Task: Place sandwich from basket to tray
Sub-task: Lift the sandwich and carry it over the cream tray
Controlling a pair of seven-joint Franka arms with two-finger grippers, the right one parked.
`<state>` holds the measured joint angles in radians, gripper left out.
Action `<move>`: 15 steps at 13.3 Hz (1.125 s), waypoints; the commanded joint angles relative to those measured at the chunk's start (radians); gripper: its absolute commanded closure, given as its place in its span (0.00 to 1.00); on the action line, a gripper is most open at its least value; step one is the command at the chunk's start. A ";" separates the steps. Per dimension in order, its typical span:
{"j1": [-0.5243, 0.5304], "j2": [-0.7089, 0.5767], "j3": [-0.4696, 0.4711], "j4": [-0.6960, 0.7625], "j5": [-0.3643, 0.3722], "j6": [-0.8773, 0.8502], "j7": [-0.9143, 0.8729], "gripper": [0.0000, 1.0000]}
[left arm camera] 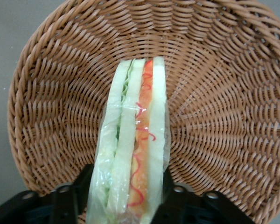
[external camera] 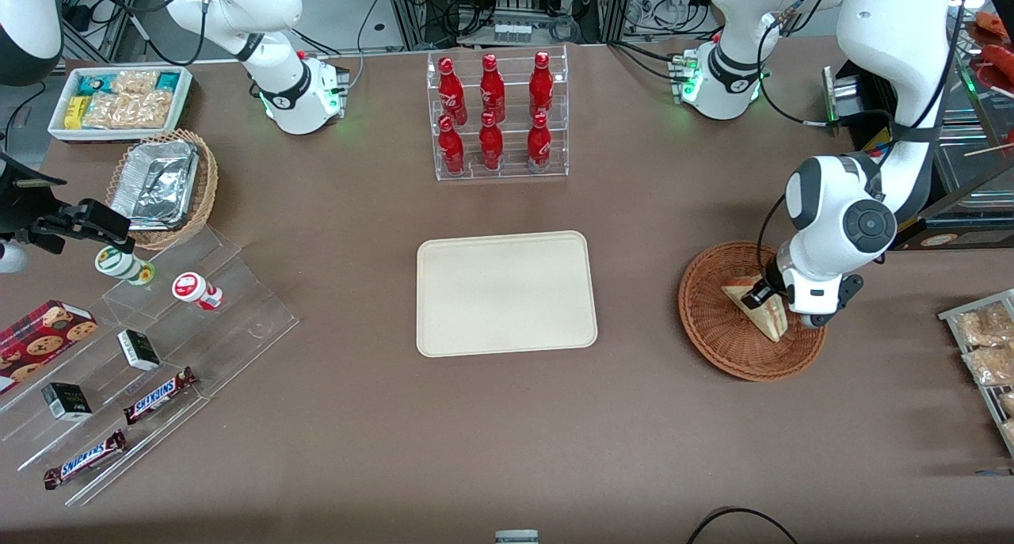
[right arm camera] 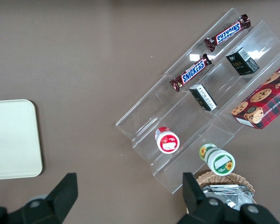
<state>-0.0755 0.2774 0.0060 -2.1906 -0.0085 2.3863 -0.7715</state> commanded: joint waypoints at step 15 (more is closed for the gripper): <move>-0.426 0.035 0.000 0.397 -0.033 -0.472 0.201 1.00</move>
<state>-0.4453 0.2435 -0.0077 -1.8825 -0.0216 1.9396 -0.5269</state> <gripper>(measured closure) 0.850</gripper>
